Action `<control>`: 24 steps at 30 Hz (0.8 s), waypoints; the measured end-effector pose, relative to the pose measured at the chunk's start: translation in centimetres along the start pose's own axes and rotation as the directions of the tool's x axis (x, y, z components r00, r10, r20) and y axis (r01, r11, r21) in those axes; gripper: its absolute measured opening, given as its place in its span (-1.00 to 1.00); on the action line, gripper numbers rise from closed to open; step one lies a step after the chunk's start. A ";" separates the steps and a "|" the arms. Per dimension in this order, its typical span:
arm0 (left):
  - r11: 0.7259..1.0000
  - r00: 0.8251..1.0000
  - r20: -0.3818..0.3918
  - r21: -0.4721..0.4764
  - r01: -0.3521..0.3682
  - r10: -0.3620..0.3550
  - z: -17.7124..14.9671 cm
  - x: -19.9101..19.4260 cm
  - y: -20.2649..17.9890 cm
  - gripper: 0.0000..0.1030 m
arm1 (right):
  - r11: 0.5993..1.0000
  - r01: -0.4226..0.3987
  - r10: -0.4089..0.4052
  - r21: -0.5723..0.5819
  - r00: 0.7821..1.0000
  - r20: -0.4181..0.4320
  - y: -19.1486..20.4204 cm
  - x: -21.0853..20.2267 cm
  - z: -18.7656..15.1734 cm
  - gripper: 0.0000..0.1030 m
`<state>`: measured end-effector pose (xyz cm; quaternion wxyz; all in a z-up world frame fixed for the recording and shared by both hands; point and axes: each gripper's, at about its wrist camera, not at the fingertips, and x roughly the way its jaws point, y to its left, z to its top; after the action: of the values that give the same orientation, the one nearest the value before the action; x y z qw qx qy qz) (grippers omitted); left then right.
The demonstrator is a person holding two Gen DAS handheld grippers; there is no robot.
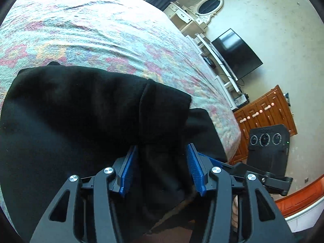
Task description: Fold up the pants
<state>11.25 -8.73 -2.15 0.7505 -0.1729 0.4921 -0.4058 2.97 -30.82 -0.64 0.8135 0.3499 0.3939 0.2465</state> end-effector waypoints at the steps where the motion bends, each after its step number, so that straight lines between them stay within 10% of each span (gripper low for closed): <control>1: 1.000 1.000 0.008 -0.001 0.018 -0.018 -0.2 -0.6 -0.2 -0.03 | 1.000 0.000 0.000 0.005 1.000 0.015 0.2 -0.5 0.0 0.74; 6: 0.998 0.985 0.162 0.003 0.063 -0.063 -0.9 -5.7 0.1 0.46 | 0.998 0.026 -0.022 -0.053 0.997 0.078 2.1 -3.7 0.7 0.74; 13: 0.964 0.939 0.303 -0.251 -0.086 0.163 -1.9 -10.7 8.3 0.45 | 0.998 0.059 -0.060 -0.016 0.998 -0.015 0.1 -0.2 2.8 0.74; 15: 0.937 0.928 0.305 -0.333 -0.105 0.212 -2.8 -11.3 10.5 0.46 | 0.995 0.103 -0.103 0.000 0.992 -0.072 -1.3 2.4 2.7 0.30; 20: 0.863 0.939 0.280 -0.504 -0.034 0.200 -5.9 -11.5 16.4 0.51 | 0.998 0.063 -0.055 0.032 0.980 -0.194 -2.2 7.5 1.7 0.22; 23: 0.864 0.935 0.324 -0.503 0.039 0.147 -6.7 -11.7 17.3 0.51 | 0.997 0.080 -0.081 -0.015 0.977 -0.199 -1.3 8.4 1.6 -0.71; 24: 0.864 0.936 0.321 -0.501 0.039 0.143 -6.6 -11.8 17.3 0.51 | 0.996 0.090 -0.094 -0.028 0.974 -0.207 -1.1 8.5 1.6 -0.74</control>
<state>10.79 11.91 -9.50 0.7656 -0.4167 0.4445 -0.2067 9.27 -26.33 -4.73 0.7816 0.2958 0.4903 0.2476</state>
